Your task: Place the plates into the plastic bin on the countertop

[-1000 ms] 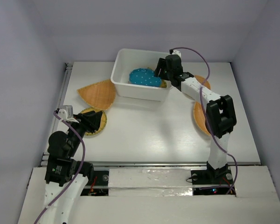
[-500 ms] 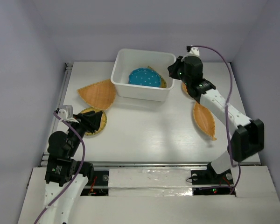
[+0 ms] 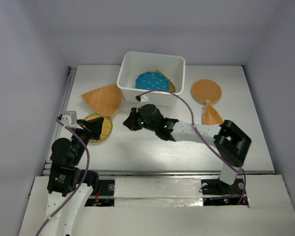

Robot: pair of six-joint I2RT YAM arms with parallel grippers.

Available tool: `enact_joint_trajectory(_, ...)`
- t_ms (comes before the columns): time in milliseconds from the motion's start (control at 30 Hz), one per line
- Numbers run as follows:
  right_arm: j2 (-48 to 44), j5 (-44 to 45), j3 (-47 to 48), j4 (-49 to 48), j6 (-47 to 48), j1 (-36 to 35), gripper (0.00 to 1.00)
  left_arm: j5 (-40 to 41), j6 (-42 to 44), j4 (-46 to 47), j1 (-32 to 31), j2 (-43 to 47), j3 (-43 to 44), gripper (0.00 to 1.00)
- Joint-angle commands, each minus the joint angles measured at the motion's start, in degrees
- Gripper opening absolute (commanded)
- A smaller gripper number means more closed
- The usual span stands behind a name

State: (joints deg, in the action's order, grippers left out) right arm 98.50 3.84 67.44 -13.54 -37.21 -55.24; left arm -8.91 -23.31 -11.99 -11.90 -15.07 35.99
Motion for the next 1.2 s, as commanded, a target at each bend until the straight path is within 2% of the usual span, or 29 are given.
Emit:
enact_joint_trajectory(0,5.8,1.8,3.3,-6.3,-6.7,-3.5,0.16,0.8,-0.1,1.3,-0.1,0.5,0.6,0.00)
enact_joint_trajectory(33,8.0,2.2,4.9,-5.2,-7.9,-4.1,0.22,0.9,-0.1,1.3,-0.1,0.6,0.6,0.00)
enact_joint_trajectory(67,11.7,2.0,7.3,-5.4,-9.0,-4.1,0.31,1.0,-0.1,1.2,-0.1,0.7,0.6,0.07)
enact_joint_trajectory(100,14.8,2.7,9.1,-5.5,-11.8,-4.9,0.55,1.1,-0.2,1.2,-0.1,0.6,0.6,0.13)
enact_joint_trajectory(133,14.8,2.8,9.1,-5.5,-11.8,-4.9,0.55,1.1,-0.2,1.2,-0.1,0.6,0.6,0.13)
enact_joint_trajectory(200,19.1,3.1,12.3,-4.8,-13.6,-4.9,0.60,1.0,-0.2,1.3,-0.1,0.7,0.6,0.20)
enact_joint_trajectory(367,25.9,3.2,17.3,-3.2,-15.5,-4.9,0.60,0.9,-0.2,1.4,-0.1,0.9,0.5,0.26)
enact_joint_trajectory(600,32.9,1.9,23.7,-2.4,-19.6,-4.9,0.44,0.7,-0.2,1.4,-0.1,0.8,0.4,0.28)
enact_joint_trajectory(767,36.4,0.6,26.4,-3.2,-21.7,-4.9,0.41,0.8,-0.2,1.4,-0.1,0.5,0.4,0.28)
enact_joint_trajectory(800,36.8,0.2,26.5,-3.4,-22.4,-4.9,0.35,0.9,-0.2,1.4,-0.1,0.4,0.5,0.28)
enact_joint_trajectory(833,37.0,-0.2,26.5,-4.3,-22.7,-4.9,0.24,1.2,-0.3,1.3,-0.1,0.2,0.5,0.28)
enact_joint_trajectory(867,36.9,-0.6,25.9,-4.7,-23.0,-4.9,0.20,1.4,-0.3,1.2,-0.1,0.1,0.6,0.28)
enact_joint_trajectory(900,36.7,-0.8,25.1,-6.1,-23.6,-4.9,0.11,2.1,-0.5,0.9,-0.1,0.0,0.6,0.28)
enact_joint_trajectory(933,36.2,-0.8,24.2,-6.9,-23.9,-4.9,0.08,2.5,-0.6,0.8,-0.1,-0.1,0.7,0.28)
enact_joint_trajectory(1100,29.8,-2.7,13.8,-13.1,-24.5,-4.9,0.00,6.1,-1.4,0.0,-0.1,-1.3,0.9,0.29)
enact_joint_trajectory(1167,27.4,-3.4,10.5,-14.6,-23.7,-5.4,0.00,6.9,-1.9,-0.3,0.4,-2.2,1.1,0.28)
